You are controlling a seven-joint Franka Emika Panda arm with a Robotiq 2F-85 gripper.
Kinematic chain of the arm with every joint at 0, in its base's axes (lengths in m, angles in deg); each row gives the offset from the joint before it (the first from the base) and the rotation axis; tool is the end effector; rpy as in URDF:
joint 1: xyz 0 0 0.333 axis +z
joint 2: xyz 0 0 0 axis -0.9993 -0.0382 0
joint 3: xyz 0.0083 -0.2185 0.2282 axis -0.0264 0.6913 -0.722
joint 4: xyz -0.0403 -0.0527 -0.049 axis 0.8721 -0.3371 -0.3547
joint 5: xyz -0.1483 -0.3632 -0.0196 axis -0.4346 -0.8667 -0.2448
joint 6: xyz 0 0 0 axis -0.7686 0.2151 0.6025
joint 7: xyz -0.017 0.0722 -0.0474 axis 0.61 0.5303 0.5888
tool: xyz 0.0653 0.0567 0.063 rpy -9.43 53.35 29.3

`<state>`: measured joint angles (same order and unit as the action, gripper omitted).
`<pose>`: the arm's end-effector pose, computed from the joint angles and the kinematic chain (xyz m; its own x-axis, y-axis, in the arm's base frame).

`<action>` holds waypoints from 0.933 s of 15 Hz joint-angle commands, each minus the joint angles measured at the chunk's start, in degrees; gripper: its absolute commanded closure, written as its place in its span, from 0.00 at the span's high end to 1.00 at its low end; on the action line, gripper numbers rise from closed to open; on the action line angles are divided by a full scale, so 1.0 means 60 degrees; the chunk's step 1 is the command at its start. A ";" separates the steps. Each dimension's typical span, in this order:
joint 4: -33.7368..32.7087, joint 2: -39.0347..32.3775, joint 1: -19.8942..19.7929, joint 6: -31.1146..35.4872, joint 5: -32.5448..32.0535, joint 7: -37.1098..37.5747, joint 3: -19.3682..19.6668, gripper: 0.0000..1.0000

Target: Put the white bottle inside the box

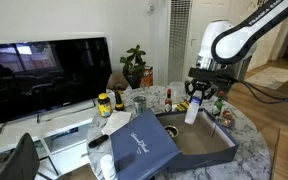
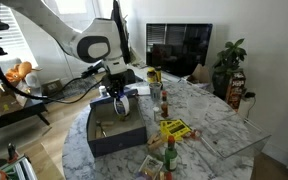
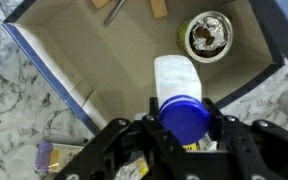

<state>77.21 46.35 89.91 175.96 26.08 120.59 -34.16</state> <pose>0.4733 0.0426 0.3118 0.3877 -0.9205 -0.0496 -0.9164 -0.3790 -0.1290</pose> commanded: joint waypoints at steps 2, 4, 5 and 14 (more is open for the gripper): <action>-0.1142 -0.2100 -0.0109 0.0083 0.0834 -0.1483 0.0223 0.19; -0.1604 -0.2775 -0.0080 0.0432 0.0963 -0.1601 0.0257 0.19; -0.1833 -0.3008 -0.0024 0.0444 0.0932 -0.1531 0.0276 0.19; -0.2623 -0.3797 0.0909 0.0042 -0.0715 0.0002 0.1040 0.69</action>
<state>62.59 24.06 93.36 178.12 23.54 118.22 -29.20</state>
